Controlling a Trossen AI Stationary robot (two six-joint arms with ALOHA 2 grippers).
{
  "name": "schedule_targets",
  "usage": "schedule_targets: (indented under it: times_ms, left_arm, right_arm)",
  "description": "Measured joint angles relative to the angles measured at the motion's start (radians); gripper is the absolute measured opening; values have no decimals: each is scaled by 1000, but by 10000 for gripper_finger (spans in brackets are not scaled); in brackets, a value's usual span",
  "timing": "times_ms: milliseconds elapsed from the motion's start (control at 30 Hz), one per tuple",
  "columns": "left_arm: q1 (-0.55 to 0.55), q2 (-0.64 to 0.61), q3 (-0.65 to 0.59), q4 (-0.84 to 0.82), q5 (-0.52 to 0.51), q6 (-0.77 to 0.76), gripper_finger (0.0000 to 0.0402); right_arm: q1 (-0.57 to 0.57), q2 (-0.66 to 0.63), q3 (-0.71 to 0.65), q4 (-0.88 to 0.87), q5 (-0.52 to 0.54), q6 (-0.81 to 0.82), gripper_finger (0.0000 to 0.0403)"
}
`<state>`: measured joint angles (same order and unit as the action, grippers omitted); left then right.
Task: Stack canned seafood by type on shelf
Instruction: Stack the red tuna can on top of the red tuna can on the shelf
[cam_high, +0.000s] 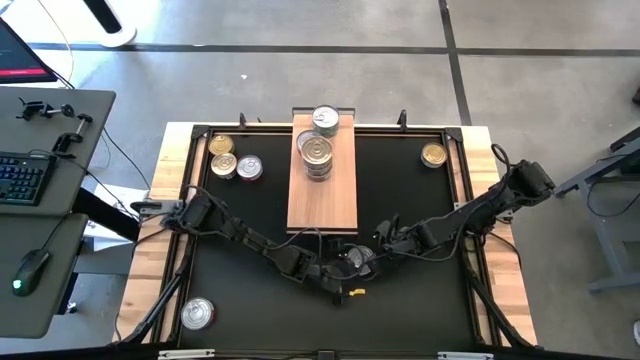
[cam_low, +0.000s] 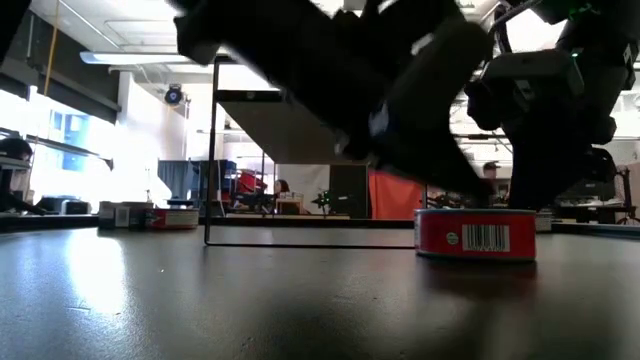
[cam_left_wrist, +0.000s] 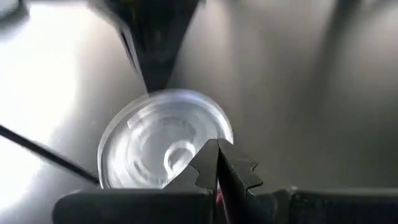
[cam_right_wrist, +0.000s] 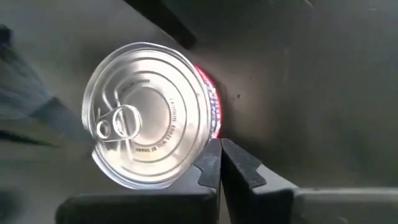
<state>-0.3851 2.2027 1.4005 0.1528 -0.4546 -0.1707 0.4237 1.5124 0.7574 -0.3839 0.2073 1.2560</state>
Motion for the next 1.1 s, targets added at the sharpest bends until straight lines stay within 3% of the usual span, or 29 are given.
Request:
schedule_targets:
  times_ms: [533,733,900,1100]
  left_arm:
    - [-115,26,1,37,27,-121,0]
    - [-119,-18,-1,5,-3,-35,0]
    - [-119,-89,0,-114,-19,20,0]
    - [-119,-73,-1,-176,24,23,0]
  right_arm:
    - [104,-76,0,-7,-34,89,0]
    - [167,-64,0,92,-55,164,0]
    - [188,-23,1,164,-22,204,0]
    - [171,44,1,211,-25,205,0]
